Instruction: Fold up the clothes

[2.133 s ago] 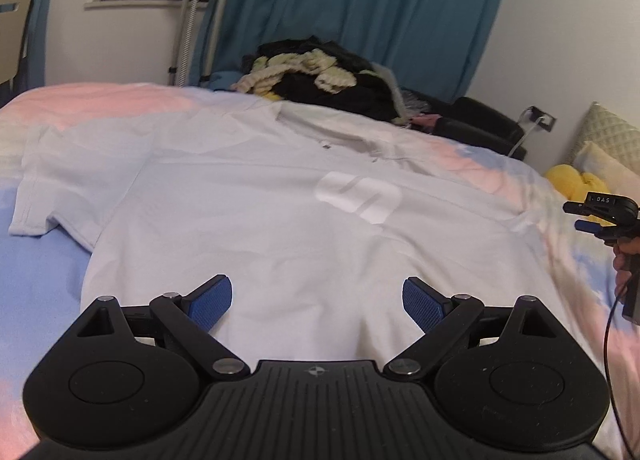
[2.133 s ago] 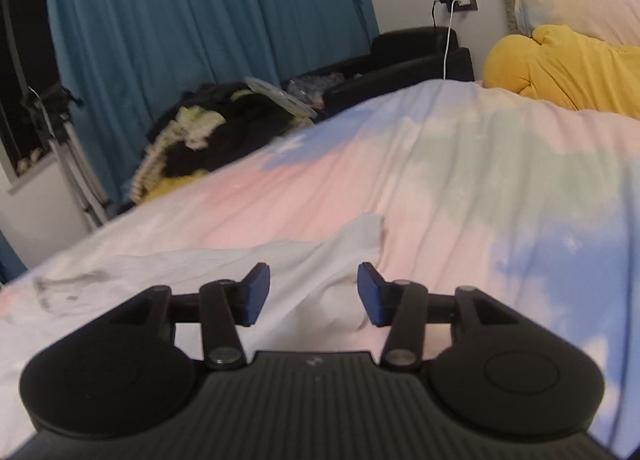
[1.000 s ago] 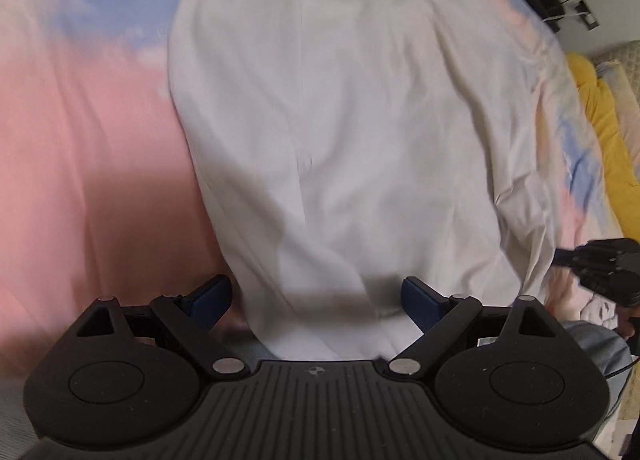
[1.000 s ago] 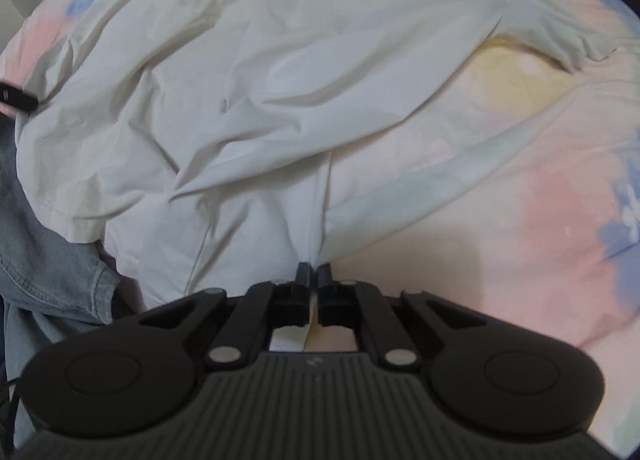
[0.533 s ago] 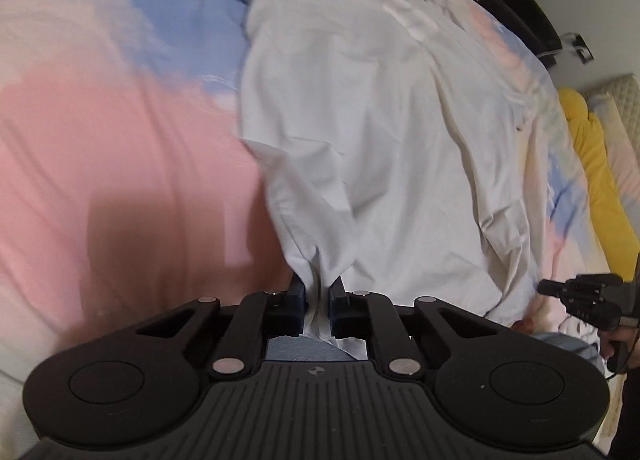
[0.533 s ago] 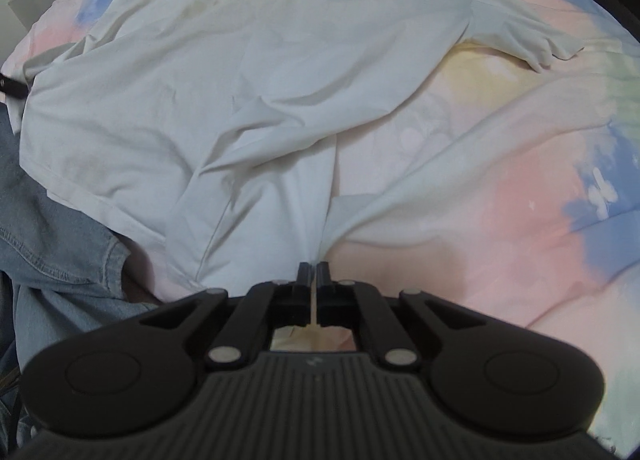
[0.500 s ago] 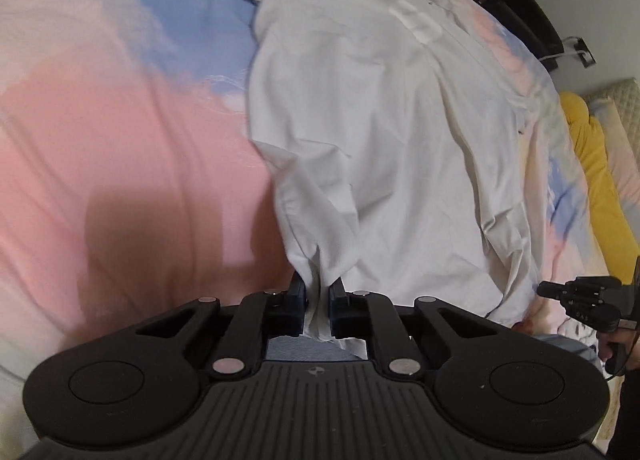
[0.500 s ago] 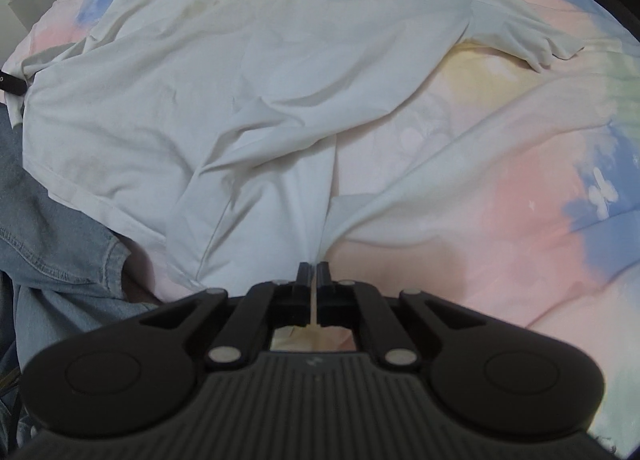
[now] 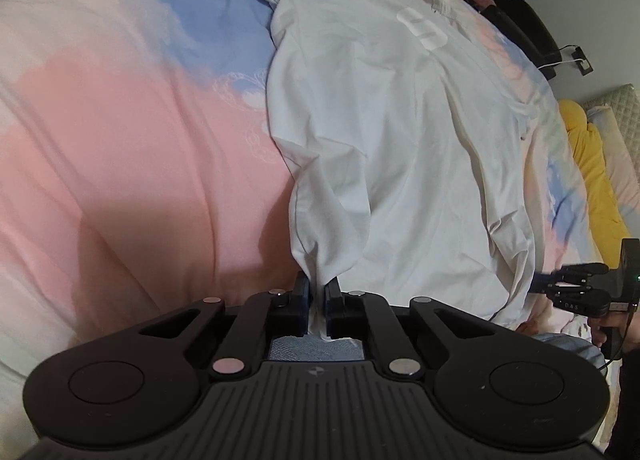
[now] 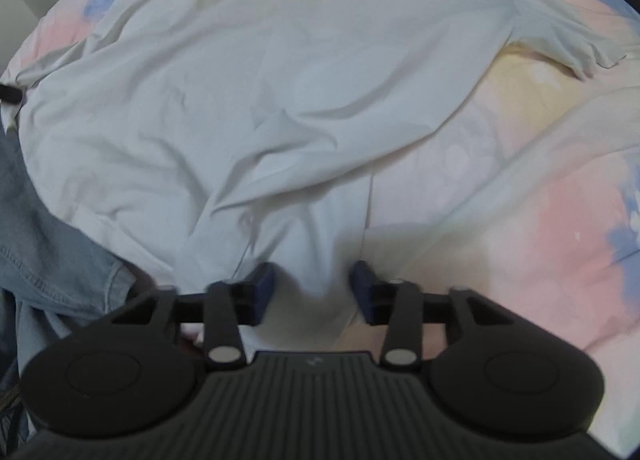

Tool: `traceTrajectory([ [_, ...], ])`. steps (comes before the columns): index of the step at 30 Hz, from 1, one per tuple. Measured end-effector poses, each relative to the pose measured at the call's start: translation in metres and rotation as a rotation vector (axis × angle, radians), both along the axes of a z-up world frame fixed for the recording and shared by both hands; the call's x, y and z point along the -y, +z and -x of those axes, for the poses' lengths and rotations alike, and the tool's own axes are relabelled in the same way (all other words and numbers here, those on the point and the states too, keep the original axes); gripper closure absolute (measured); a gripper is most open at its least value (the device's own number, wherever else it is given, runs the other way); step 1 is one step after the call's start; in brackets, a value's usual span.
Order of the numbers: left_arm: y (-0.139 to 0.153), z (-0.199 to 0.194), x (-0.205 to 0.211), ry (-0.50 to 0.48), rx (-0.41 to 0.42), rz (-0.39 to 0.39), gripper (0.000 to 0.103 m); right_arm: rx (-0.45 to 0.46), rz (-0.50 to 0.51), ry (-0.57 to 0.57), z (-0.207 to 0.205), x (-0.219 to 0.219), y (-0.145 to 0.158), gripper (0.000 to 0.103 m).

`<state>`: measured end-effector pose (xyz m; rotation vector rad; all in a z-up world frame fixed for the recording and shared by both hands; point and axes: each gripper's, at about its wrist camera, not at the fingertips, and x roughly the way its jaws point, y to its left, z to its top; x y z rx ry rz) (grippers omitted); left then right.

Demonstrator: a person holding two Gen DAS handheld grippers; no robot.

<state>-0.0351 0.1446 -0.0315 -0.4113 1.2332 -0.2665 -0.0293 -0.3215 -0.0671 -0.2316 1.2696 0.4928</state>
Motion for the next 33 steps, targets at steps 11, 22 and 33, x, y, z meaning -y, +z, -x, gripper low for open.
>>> traceTrajectory([
  [11, 0.002, 0.012, -0.014, -0.032, 0.030, -0.058, 0.097, -0.018, 0.018, -0.042, 0.014, 0.025, 0.009, 0.101],
  [22, 0.043, 0.021, 0.002, -0.118, 0.293, -0.162, 0.024, 0.112, -0.042, -0.106, 0.009, 0.027, 0.051, 0.060],
  [33, 0.092, -0.005, 0.067, -0.081, 0.655, -0.184, 0.014, 0.539, -0.188, -0.310, -0.010, -0.008, 0.123, 0.046],
])
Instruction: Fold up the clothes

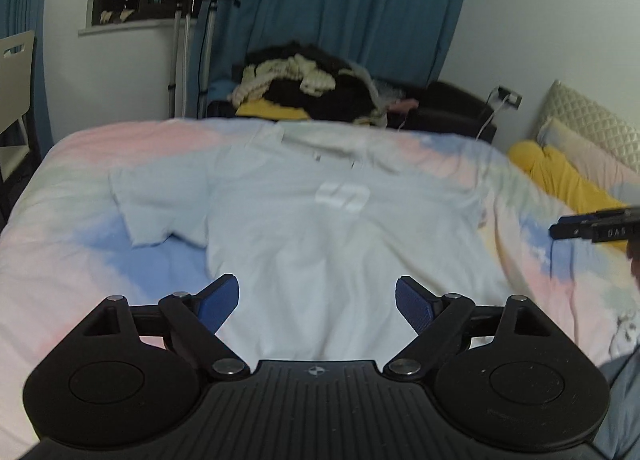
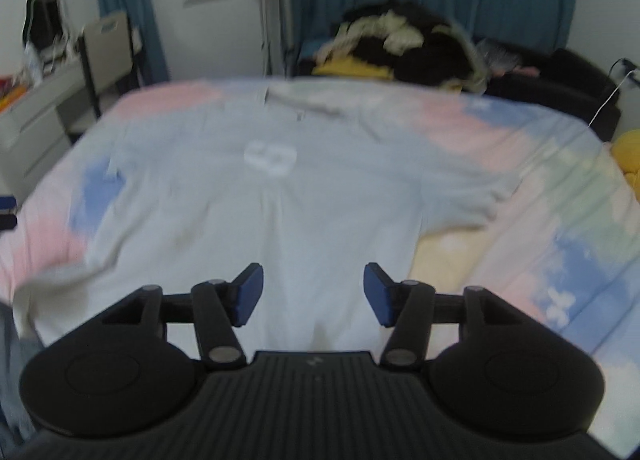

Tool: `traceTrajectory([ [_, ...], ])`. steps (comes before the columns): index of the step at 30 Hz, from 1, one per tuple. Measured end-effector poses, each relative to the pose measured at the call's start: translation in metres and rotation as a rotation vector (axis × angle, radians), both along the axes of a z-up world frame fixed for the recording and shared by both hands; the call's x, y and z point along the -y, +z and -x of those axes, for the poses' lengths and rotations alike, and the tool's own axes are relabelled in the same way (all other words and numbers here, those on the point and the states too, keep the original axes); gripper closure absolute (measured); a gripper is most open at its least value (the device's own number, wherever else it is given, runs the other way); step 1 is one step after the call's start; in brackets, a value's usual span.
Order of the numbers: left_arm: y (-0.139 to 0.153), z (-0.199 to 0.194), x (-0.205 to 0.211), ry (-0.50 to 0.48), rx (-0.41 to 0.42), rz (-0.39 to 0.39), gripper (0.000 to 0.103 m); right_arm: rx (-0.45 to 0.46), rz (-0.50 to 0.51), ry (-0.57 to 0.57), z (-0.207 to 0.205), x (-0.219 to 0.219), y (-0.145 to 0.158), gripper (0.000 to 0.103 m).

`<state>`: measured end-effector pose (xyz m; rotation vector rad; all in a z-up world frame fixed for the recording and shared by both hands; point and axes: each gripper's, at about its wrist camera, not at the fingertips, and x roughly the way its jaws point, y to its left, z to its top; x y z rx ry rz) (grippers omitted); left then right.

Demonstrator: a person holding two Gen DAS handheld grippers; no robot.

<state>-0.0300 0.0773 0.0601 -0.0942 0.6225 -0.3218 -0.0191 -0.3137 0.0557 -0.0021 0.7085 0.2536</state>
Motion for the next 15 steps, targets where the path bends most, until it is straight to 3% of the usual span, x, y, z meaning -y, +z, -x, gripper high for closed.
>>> traceTrajectory([
  [8, -0.024, -0.033, 0.044, 0.050, 0.089, 0.021, 0.013, 0.139, -0.171, -0.062, -0.013, -0.038, -0.007, 0.046],
  [15, -0.063, -0.054, 0.051, 0.139, 0.105, 0.023, 0.012, 0.212, -0.172, -0.122, -0.028, -0.058, -0.043, 0.042],
])
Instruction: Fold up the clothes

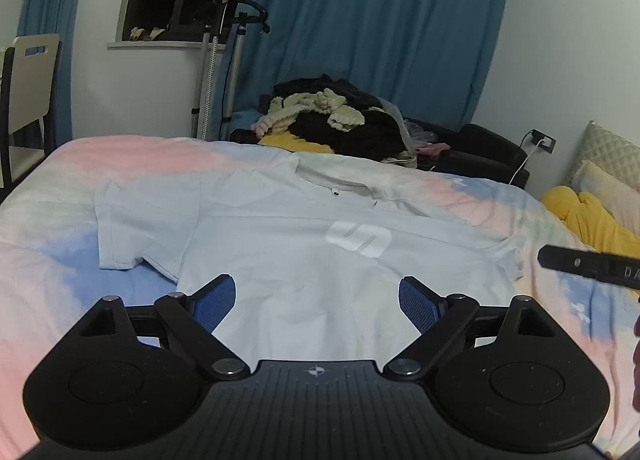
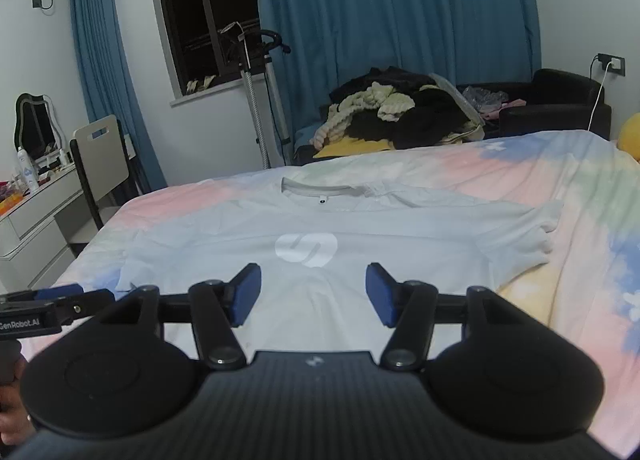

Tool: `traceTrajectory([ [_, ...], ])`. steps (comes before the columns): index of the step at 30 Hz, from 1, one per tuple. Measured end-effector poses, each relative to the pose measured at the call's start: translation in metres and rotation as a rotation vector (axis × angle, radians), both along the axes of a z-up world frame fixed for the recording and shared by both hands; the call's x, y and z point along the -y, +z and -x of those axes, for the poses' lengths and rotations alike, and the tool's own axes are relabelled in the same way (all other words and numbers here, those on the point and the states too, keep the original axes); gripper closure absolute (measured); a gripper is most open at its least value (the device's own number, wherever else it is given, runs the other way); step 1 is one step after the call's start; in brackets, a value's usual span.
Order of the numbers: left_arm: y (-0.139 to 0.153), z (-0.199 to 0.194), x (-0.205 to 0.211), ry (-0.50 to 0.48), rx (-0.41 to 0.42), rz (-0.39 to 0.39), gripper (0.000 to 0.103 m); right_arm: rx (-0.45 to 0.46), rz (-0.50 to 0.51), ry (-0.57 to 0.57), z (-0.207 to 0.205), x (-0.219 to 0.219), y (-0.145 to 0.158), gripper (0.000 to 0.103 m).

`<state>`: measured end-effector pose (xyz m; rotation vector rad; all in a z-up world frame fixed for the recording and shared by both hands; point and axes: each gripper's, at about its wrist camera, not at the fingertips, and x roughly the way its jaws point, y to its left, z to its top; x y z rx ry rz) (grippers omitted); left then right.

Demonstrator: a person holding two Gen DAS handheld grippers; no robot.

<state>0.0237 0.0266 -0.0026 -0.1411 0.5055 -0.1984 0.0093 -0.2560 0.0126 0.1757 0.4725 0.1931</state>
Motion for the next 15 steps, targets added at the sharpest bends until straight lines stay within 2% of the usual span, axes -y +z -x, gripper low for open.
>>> traceTrajectory([
  [4, -0.012, 0.001, 0.012, -0.006, 0.030, -0.037, 0.012, 0.021, 0.022, -0.020, 0.005, -0.005, -0.032, 0.042],
  [9, -0.015, 0.007, 0.014, -0.031, 0.048, -0.030, 0.010, 0.050, 0.023, -0.026, 0.003, -0.011, -0.044, 0.041],
  [13, -0.025, 0.003, 0.001, -0.032, -0.010, 0.041, 0.010, 0.078, 0.007, -0.033, 0.001, -0.015, -0.046, 0.035],
  [15, -0.029, -0.001, -0.001, -0.009, -0.023, 0.019, 0.010, 0.076, 0.017, -0.032, -0.004, -0.017, -0.051, 0.030],
])
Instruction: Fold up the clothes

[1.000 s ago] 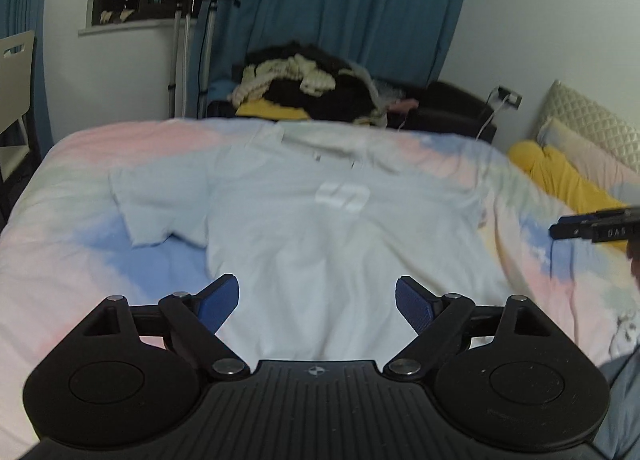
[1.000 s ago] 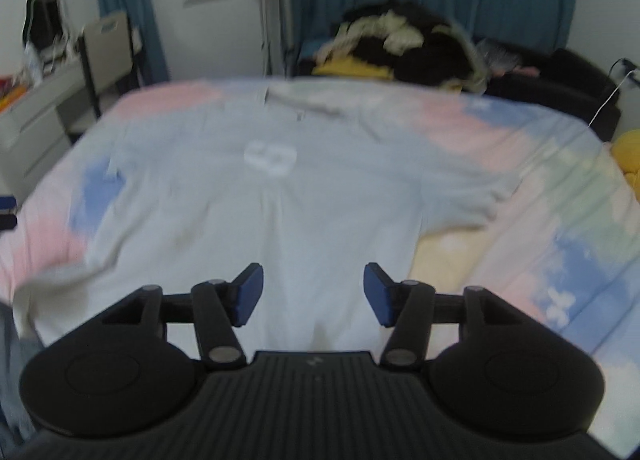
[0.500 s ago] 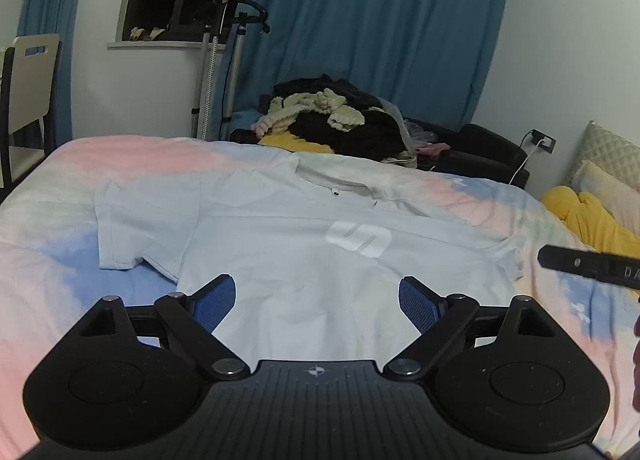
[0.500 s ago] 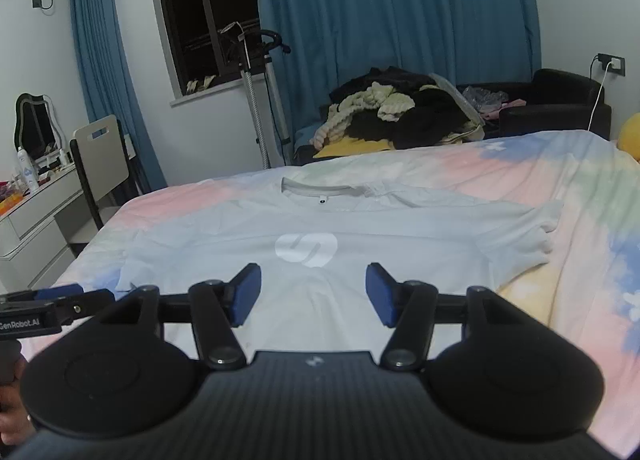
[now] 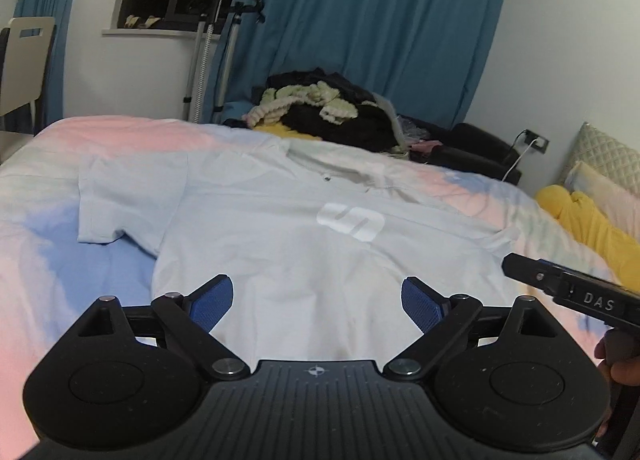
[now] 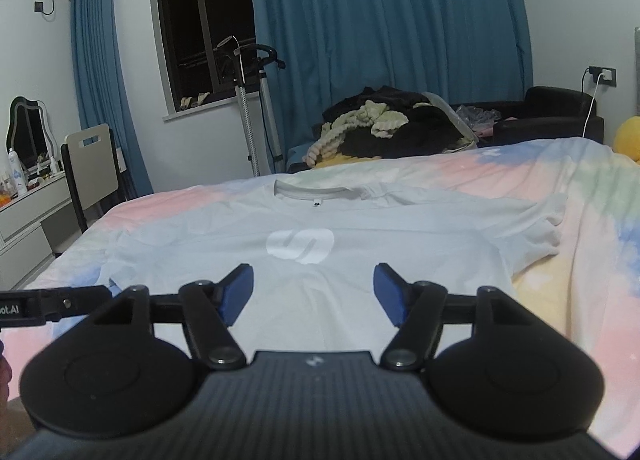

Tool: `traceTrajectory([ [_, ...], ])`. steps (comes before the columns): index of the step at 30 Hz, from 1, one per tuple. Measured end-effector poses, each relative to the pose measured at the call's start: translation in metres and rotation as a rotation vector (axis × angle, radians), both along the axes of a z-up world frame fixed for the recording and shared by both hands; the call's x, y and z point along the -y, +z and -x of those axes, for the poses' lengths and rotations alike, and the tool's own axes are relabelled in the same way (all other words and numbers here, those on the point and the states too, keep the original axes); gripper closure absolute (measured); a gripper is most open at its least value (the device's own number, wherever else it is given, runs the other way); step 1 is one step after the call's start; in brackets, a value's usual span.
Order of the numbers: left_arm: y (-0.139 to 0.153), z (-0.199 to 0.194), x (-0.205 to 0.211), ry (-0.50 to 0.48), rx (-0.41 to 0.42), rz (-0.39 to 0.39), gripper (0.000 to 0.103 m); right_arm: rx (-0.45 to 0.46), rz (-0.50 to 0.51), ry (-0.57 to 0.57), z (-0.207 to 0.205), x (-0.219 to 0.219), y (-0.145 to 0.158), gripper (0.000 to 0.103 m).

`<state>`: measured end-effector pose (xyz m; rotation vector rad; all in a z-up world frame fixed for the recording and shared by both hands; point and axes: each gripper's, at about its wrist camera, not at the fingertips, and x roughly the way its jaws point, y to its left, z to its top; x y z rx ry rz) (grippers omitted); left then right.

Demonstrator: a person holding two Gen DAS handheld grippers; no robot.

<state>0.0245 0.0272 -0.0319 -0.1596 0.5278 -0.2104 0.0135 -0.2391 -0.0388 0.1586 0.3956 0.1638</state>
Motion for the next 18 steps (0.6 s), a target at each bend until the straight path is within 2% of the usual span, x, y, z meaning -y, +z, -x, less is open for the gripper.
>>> traceTrajectory([
  [8, -0.006, -0.002, -0.004, 0.044, -0.016, -0.025, 0.009, -0.029, 0.006, -0.009, -0.028, -0.010, -0.016, 0.029],
  [13, -0.009, -0.007, -0.006, 0.063, -0.035, -0.032, 0.009, -0.019, -0.014, 0.006, -0.027, -0.011, -0.020, 0.017],
  [18, -0.006, -0.024, -0.023, 0.093, -0.074, 0.029, 0.007, -0.037, -0.043, 0.012, -0.027, -0.005, -0.025, 0.007],
])
